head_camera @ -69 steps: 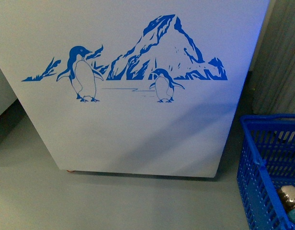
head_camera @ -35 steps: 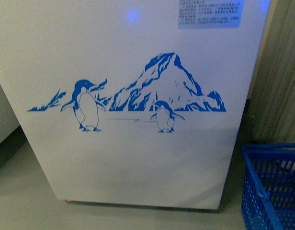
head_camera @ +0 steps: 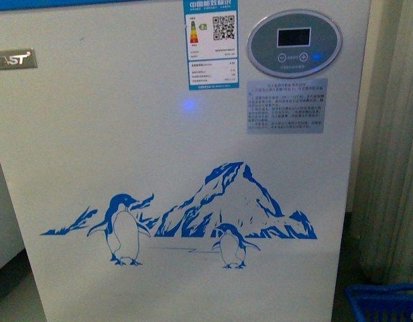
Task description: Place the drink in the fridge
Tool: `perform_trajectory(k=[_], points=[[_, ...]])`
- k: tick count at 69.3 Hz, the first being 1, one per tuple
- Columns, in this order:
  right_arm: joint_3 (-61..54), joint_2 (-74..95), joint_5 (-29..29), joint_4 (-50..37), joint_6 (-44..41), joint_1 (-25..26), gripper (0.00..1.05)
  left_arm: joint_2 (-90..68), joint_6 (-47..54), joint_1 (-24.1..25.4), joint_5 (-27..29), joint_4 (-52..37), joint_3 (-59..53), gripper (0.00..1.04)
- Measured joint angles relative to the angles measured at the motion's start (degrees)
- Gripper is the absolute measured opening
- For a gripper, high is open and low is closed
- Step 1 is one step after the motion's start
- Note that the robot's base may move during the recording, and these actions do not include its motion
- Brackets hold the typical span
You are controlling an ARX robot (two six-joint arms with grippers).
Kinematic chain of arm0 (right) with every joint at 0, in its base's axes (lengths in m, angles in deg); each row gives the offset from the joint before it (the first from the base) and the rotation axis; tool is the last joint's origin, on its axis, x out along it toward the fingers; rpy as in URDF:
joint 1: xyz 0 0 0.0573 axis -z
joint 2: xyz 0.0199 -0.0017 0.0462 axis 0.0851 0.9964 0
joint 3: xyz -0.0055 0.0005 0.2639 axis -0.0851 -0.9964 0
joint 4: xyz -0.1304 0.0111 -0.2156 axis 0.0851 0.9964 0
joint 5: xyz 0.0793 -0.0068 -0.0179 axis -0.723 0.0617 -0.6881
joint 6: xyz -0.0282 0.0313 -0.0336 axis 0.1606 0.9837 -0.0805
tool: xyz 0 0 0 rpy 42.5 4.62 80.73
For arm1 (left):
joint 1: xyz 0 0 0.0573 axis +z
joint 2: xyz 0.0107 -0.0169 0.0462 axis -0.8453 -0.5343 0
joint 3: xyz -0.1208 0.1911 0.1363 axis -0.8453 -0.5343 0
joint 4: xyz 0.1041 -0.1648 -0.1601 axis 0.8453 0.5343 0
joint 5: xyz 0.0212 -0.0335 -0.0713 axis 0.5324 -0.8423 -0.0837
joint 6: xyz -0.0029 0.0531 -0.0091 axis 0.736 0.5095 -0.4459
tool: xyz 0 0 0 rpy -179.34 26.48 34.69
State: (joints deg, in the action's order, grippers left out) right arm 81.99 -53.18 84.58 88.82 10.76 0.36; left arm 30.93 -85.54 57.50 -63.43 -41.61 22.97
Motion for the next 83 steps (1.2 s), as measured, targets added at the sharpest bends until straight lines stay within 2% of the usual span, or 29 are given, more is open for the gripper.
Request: perform_trajectory(k=[15,24,83], points=[[-2.8,-11.5,2.8,5.4,-0.2,-2.1,0.39,0.0,0.0,0.0,0.0,0.0,0.0,0.97],[-3.8,-13.9,4.2,5.8,-0.2,-2.4,0.39,0.0,0.0,0.0,0.0,0.0,0.0,0.97],[-4.4,-13.6,4.0,5.8,-0.3,-2.7,0.39,0.0,0.0,0.0,0.0,0.0,0.0,0.97]])
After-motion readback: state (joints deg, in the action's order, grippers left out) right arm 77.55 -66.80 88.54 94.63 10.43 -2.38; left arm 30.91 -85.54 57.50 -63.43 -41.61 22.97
